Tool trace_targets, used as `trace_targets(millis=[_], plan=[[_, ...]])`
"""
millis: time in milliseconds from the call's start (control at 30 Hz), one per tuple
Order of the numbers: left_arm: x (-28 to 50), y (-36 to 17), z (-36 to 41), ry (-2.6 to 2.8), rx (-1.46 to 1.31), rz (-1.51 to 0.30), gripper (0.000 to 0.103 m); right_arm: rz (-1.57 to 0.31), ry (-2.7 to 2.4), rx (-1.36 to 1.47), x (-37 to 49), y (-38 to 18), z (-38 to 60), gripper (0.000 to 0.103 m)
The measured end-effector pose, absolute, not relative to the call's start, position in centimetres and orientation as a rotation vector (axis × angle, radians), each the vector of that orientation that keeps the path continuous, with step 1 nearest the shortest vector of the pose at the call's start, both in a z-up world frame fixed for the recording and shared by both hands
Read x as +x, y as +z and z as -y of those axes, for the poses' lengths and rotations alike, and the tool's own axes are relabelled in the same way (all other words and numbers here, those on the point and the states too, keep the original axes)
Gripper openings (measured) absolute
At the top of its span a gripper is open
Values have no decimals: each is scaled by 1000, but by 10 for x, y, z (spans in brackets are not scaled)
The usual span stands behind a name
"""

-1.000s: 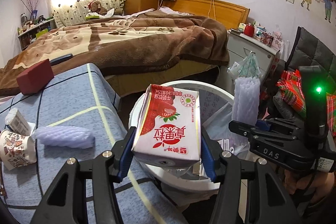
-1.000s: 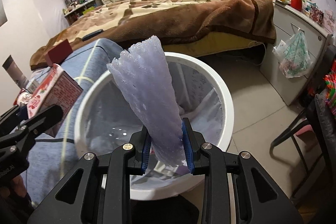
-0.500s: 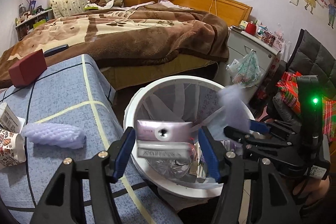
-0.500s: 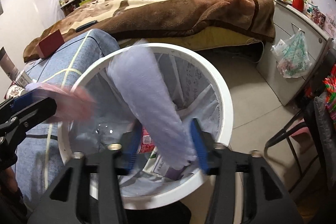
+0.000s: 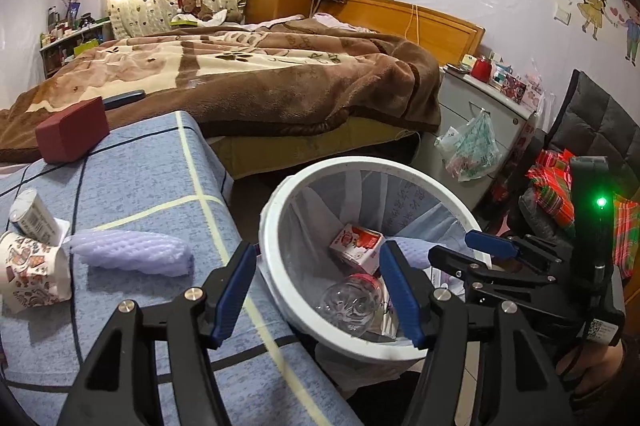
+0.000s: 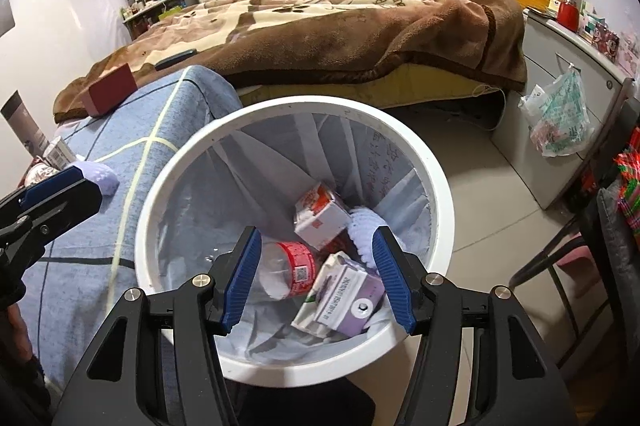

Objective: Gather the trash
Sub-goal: 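Move both tools back to the table toward the red can and second foam net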

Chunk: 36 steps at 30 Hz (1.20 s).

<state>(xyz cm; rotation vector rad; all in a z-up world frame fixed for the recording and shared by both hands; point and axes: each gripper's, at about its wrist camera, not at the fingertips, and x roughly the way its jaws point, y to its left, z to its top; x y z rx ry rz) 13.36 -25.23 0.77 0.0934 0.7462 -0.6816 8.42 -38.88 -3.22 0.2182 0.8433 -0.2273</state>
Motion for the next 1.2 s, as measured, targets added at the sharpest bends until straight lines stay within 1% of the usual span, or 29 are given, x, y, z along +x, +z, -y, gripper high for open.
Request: trace_targets(millis=[700,1200], plan=[[128,18,171,-549,21,-697,66,-767,-101,176,90,-16,336,59],[133,17,98,-434,-26,-686,66,-767,-12,96,106,-14,291,59]])
